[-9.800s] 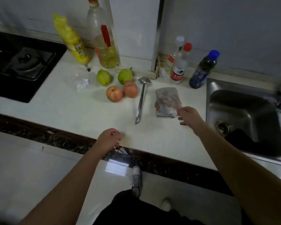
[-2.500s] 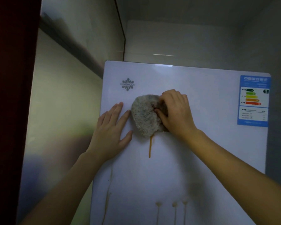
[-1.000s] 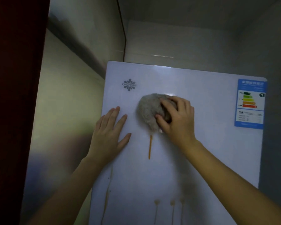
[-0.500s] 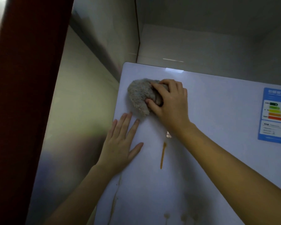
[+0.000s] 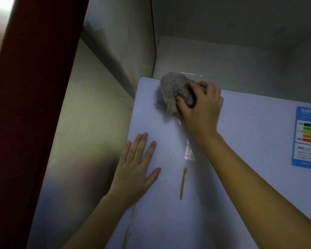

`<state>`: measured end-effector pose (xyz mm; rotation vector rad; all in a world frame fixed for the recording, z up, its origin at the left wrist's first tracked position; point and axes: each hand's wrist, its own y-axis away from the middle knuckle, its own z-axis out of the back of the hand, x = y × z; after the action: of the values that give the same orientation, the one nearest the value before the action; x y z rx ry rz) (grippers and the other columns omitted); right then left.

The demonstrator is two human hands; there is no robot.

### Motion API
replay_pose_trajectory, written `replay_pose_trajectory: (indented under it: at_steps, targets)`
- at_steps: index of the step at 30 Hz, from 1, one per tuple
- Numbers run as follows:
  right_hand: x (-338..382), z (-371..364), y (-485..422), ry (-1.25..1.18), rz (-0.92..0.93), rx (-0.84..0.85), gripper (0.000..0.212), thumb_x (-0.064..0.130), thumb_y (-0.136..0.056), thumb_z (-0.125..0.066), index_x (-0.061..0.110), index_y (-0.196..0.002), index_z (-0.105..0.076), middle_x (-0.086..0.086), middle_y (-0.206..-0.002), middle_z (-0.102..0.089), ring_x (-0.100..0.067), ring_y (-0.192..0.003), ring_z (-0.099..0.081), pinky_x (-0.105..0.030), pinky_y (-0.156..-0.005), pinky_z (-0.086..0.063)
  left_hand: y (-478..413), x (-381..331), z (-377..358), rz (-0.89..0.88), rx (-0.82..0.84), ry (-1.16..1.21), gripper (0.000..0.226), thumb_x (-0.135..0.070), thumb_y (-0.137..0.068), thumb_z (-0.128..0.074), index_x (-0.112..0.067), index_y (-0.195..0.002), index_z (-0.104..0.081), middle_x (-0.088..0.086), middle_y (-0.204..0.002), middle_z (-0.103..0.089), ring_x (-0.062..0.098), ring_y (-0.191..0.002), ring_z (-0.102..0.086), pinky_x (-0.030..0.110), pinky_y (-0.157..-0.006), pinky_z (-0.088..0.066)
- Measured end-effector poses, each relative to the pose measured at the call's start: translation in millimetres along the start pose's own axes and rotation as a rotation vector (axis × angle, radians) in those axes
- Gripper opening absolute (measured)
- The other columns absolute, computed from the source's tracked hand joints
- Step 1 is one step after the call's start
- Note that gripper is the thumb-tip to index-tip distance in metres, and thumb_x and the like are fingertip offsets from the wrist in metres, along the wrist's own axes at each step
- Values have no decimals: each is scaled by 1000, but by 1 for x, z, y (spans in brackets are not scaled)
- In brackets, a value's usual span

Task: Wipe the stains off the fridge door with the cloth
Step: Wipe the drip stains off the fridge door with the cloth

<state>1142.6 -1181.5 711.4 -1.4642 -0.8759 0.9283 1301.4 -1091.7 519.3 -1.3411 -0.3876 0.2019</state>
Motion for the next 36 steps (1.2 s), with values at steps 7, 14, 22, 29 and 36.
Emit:
replay_pose_trajectory:
  at_steps: [7,14,22,29,36]
  targets:
    - [54,-26,37,-25,317,244,52,47,-86,-69,20,-130,-65,-11,-129,-58,-30,-119,-51,-41,-94,-41,-1,-3,-3,11,-61,-2,67,-55,-102,-36,-10,-152,-42,17,-160,-37,33,-150,-31,48,-128,-16]
    - [-18,19,19,23,-192,-88,49,48,-87,-67,30,-132,-63,-4,-128,-55,-27,-119,-48,-33,-93,-32,-1,-5,4,17,-13,47,71,-51,-100,-40,-13,-159,-29,12,-169,-17,28,-158,-14,49,-128,-13]
    - [4,13,59,29,152,121,51,43,-84,-73,21,-130,-66,-10,-127,-59,-31,-117,-52,-39,-89,-39,-1,-6,-3,43,-15,86,73,-53,-98,-40,-16,-160,-26,9,-170,-14,26,-159,-11,50,-128,-12]
    - [-60,52,20,66,-207,-130,49,46,-88,-65,28,-134,-63,-6,-129,-56,-29,-120,-49,-39,-98,-37,0,-6,-1,51,22,83,74,-52,-98,-39,-16,-161,-22,9,-171,-9,25,-159,-8,50,-129,-10]
    - [-30,45,83,40,31,97,50,38,-82,-75,20,-129,-67,-13,-127,-59,-34,-116,-53,-41,-94,-42,-1,-8,1,55,26,107,75,-51,-96,-40,-13,-159,-26,11,-170,-12,27,-159,-8,53,-128,-10]
